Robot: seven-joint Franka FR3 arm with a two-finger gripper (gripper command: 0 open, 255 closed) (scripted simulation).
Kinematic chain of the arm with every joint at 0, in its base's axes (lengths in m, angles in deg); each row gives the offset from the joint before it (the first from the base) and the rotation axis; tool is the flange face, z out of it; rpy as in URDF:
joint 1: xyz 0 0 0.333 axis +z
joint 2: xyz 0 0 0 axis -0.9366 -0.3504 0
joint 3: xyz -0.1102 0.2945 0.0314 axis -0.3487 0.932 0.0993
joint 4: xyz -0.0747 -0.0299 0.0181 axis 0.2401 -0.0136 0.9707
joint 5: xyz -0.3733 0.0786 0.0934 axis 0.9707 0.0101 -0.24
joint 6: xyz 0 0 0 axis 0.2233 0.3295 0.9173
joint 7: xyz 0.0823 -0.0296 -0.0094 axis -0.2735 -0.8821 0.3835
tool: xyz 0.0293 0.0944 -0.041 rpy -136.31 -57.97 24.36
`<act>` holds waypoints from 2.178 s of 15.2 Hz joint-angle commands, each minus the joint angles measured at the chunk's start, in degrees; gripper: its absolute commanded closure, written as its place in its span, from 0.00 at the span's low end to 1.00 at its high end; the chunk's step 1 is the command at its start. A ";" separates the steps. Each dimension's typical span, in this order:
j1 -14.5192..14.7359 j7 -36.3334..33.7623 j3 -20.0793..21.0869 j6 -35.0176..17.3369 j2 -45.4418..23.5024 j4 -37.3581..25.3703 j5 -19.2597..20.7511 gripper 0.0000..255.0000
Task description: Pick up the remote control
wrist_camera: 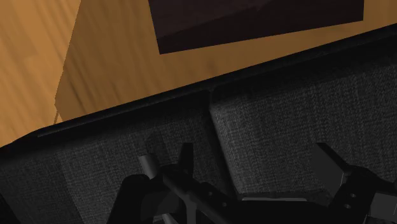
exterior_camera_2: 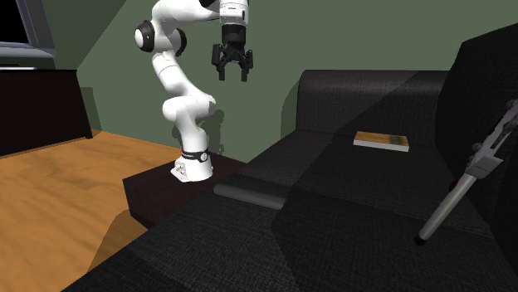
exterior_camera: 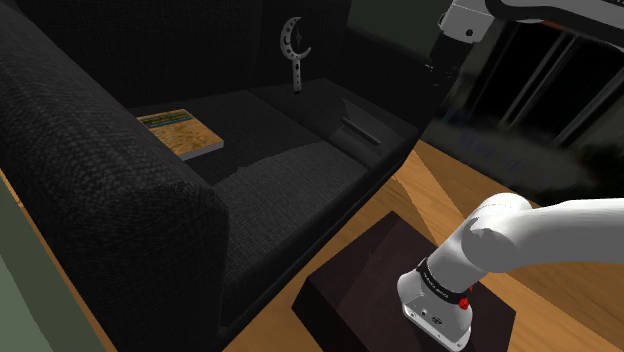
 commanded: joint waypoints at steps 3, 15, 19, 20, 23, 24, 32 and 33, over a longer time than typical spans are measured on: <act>-0.15 2.61 -2.40 -3.18 -1.76 1.03 0.74 0.00; 0.35 19.35 -16.33 -21.26 -19.42 -0.03 0.30 0.00; 1.10 26.04 -20.55 -26.10 -27.66 -3.13 -2.87 0.00; 1.27 27.85 -21.52 -27.14 -29.89 -4.13 -3.99 0.00; 1.52 33.62 -24.00 -29.71 -36.94 -7.65 -8.16 0.00; 1.47 35.63 -24.64 -30.36 -39.40 -9.00 -9.79 0.00; -0.15 44.34 -25.63 -33.85 -50.70 -14.22 -17.80 0.00; -0.19 44.58 -25.59 -34.52 -51.07 -13.84 -18.07 0.00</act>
